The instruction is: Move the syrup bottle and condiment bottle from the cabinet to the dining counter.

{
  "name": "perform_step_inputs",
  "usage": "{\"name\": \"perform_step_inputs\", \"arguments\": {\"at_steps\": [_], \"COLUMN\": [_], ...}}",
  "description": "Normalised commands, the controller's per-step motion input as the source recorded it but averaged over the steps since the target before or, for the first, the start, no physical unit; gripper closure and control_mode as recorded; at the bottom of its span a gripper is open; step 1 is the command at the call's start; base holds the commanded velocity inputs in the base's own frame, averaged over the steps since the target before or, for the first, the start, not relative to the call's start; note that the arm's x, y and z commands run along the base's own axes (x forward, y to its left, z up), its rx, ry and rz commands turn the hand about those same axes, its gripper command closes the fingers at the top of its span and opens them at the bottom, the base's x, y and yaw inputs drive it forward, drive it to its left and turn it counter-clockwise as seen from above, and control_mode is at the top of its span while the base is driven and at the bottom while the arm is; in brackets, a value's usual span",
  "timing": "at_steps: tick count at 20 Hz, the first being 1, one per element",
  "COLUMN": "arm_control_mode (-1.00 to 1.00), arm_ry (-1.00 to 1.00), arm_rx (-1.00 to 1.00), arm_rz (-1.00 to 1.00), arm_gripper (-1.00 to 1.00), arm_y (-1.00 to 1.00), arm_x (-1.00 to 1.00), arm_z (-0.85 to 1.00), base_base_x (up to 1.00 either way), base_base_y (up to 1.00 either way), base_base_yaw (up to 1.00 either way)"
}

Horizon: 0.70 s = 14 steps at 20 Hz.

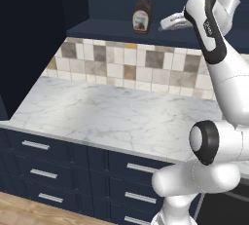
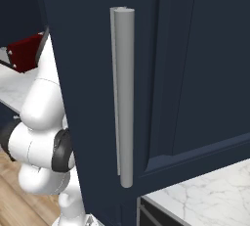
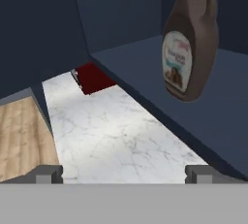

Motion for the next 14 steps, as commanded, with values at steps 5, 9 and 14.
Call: {"name": "perform_step_inputs", "arguments": {"at_steps": [5, 9, 14], "arm_control_mode": [-1.00, -1.00, -1.00], "arm_ry": [0.00, -0.03, -0.04], "arm_rx": [0.01, 0.01, 0.00], "arm_rz": [0.00, 0.00, 0.01], "arm_gripper": [-1.00, -1.00, -1.00], "arm_y": [-0.04, 0.00, 0.00], "arm_x": [0.41, 0.32, 0.35], "arm_z": [0.01, 0.00, 0.00], "base_base_x": [0.00, 0.00, 0.00], "base_base_y": [0.00, 0.00, 0.00], "base_base_yaw": [0.00, 0.00, 0.00]}}
